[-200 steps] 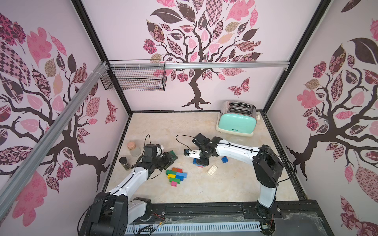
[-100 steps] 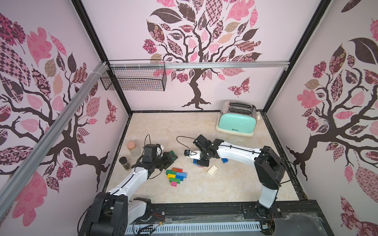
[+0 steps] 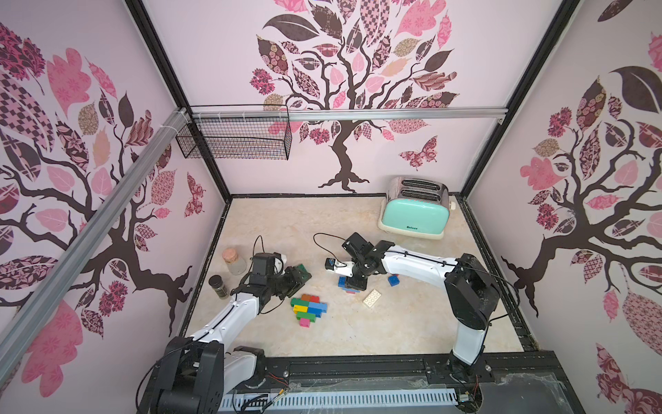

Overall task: Assemble a heart with lego
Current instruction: Assemble the lego brick with the lego brick.

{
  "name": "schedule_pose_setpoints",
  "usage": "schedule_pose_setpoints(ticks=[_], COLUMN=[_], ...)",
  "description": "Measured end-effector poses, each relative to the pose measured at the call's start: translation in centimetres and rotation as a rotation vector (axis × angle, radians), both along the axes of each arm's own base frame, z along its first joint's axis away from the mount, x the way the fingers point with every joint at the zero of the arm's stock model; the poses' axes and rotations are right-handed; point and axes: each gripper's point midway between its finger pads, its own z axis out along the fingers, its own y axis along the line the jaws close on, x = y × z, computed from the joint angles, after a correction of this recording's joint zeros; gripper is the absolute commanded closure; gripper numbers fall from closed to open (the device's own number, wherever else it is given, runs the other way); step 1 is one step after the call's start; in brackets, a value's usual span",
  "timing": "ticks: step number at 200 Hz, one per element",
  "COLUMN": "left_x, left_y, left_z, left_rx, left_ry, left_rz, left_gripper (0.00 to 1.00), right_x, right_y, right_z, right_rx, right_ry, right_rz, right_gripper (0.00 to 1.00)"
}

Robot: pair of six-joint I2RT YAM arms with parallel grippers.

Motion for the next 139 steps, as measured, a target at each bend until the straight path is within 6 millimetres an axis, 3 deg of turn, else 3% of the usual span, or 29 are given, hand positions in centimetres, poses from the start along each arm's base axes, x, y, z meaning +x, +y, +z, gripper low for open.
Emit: schedule_pose_setpoints(ticks=[65, 139], left_x=[0.0, -0.1], left_y=[0.0, -0.2], left_z=[0.1, 0.5], left_rx=[-0.001, -0.015], left_ry=[-0.005, -0.012], left_rz=[0.000, -0.013], left_gripper=[0.54, 0.52], right_x=[0.2, 0.5], right_y=[0.1, -0.2], right_z=[0.3, 2.2], right_rx=[0.007, 0.029], right_ry=[-0.004, -0.025], right_rz=[-0.020, -0.064], right_gripper=[0.72, 0.40])
